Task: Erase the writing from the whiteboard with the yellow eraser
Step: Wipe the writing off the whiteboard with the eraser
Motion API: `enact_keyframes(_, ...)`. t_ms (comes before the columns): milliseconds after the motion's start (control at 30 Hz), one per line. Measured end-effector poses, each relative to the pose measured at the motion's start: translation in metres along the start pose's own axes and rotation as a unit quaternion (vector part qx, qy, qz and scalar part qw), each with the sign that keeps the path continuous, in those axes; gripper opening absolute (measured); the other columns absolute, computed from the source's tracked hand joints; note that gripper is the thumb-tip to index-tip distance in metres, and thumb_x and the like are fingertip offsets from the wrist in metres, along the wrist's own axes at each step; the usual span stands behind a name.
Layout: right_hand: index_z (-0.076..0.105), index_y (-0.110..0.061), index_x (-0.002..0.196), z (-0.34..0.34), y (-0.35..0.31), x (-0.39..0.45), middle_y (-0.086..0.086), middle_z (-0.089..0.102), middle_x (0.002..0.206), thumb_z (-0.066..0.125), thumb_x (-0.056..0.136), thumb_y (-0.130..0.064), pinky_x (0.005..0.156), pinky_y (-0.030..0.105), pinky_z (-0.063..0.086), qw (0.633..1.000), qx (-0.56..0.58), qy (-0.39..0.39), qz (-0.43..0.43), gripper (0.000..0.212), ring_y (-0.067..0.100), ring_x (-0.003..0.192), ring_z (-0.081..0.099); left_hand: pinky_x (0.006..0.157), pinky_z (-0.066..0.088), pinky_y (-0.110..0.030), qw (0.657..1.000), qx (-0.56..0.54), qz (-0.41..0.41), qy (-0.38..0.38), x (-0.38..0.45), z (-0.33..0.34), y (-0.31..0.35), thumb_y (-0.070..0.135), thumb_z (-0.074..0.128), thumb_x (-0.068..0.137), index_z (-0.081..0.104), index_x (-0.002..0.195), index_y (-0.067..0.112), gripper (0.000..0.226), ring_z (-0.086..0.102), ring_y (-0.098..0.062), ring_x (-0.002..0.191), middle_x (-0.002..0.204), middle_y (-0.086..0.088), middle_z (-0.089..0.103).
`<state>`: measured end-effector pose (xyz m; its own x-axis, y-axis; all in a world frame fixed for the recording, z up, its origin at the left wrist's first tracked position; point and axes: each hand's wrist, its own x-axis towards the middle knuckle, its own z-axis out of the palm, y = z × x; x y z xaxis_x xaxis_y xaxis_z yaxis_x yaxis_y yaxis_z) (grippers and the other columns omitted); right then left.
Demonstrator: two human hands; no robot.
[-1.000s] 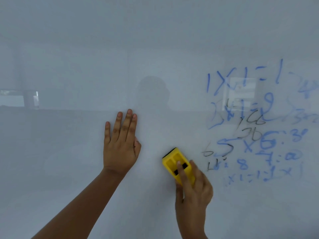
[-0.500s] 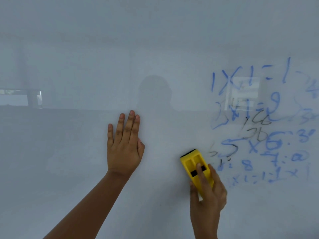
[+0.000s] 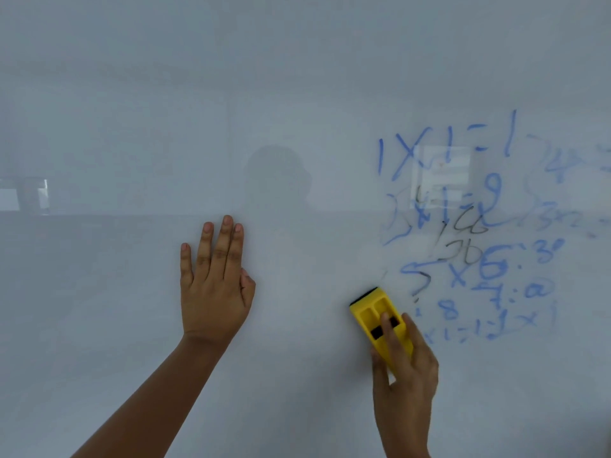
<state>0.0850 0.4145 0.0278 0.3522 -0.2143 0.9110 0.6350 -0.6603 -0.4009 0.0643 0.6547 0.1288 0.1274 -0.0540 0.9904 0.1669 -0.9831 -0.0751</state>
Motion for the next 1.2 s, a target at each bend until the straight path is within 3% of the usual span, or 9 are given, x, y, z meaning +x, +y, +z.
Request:
enact_keyframes(133,0.055,-0.022,0.123,-0.021,0.027,0.011,0.024,0.055,0.125,0.066,0.070,-0.005,0.084,0.053,0.047,1.000,-0.025,0.006,-0.012,0.056,0.035,0.105,0.051,0.115,0.011,-0.049,1.000,0.000,-0.002,-0.001,-0.001,0.000,0.000,0.018,0.028,0.091,0.023,0.146,0.006,0.057,0.021,-0.028,0.141,0.151,-0.010,0.025)
enact_keyframes(267,0.042,-0.031,0.134,-0.022,0.019,0.059,0.015,0.044,0.139,0.070,0.076,0.001,0.091,0.051,0.041,0.996,-0.026,0.044,0.078,0.072,0.040,0.113,0.044,0.115,0.009,-0.048,1.000,0.002,-0.003,0.003,-0.001,0.000,0.001,0.018,0.028,0.091,0.023,0.146,0.006,0.056,0.021,-0.027,0.141,0.151,-0.010,0.026)
enact_keyframes(467,0.046,-0.029,0.130,-0.012,0.008,0.026,0.017,0.049,0.135,0.077,0.067,0.000,0.086,0.050,0.046,0.999,-0.036,-0.014,-0.019,0.076,0.032,0.109,0.046,0.115,0.009,-0.048,1.000,-0.007,-0.001,0.004,-0.001,0.000,0.000,0.018,0.029,0.090,0.024,0.146,0.006,0.057,0.021,-0.028,0.140,0.150,-0.011,0.027)
enact_keyframes(667,0.029,-0.044,0.136,-0.032,0.019,0.084,0.010,0.038,0.143,0.065,0.084,-0.014,0.077,0.053,0.049,0.989,-0.044,0.034,0.138,0.070,0.041,0.114,0.045,0.115,0.009,-0.048,1.000,-0.010,-0.004,-0.001,-0.002,0.000,0.000,0.018,0.029,0.090,0.023,0.146,0.006,0.057,0.020,-0.028,0.141,0.150,-0.010,0.027)
enact_keyframes(767,0.033,-0.040,0.138,-0.018,-0.016,0.097,0.010,0.039,0.144,0.066,0.080,-0.007,0.078,0.051,0.048,0.995,-0.058,0.038,0.069,0.074,0.037,0.116,0.042,0.115,0.010,-0.048,1.000,-0.010,-0.004,-0.001,-0.001,0.001,0.001,0.018,0.029,0.091,0.025,0.145,0.006,0.056,0.022,-0.029,0.140,0.150,-0.011,0.028)
enact_keyframes(900,0.040,-0.037,0.133,-0.008,-0.021,0.043,0.008,0.049,0.137,0.077,0.069,-0.006,0.079,0.045,0.051,0.997,-0.052,-0.036,-0.032,0.081,0.023,0.107,0.043,0.115,0.011,-0.050,1.000,-0.014,0.002,-0.002,-0.002,0.001,-0.001,0.019,0.029,0.090,0.025,0.145,0.005,0.057,0.020,-0.029,0.141,0.150,-0.011,0.028)
enact_keyframes(967,0.041,-0.041,0.131,-0.017,-0.003,0.029,0.008,0.053,0.133,0.081,0.064,-0.004,0.074,0.046,0.052,0.998,-0.048,-0.041,0.002,0.086,0.026,0.103,0.048,0.115,0.011,-0.050,1.000,-0.019,0.001,-0.001,-0.003,0.002,-0.002,0.020,0.029,0.090,0.025,0.145,0.005,0.057,0.016,-0.026,0.143,0.150,-0.010,0.028)
enact_keyframes(1067,0.031,-0.049,0.132,-0.030,0.009,0.058,0.007,0.046,0.139,0.072,0.076,-0.007,0.074,0.048,0.049,0.995,-0.041,0.013,0.088,0.081,0.038,0.110,0.049,0.115,0.011,-0.050,1.000,-0.017,0.001,0.001,-0.003,0.002,-0.001,0.020,0.029,0.090,0.026,0.145,0.005,0.057,0.021,-0.029,0.141,0.150,-0.011,0.030)
enact_keyframes(1200,0.029,-0.044,0.137,-0.022,-0.009,0.105,0.007,0.037,0.146,0.063,0.084,-0.012,0.077,0.052,0.047,0.992,-0.070,0.051,0.090,0.071,0.037,0.120,0.041,0.115,0.011,-0.050,1.000,-0.018,0.002,-0.002,-0.002,0.000,-0.001,0.019,0.029,0.090,0.026,0.145,0.005,0.057,0.021,-0.030,0.141,0.149,-0.012,0.031)
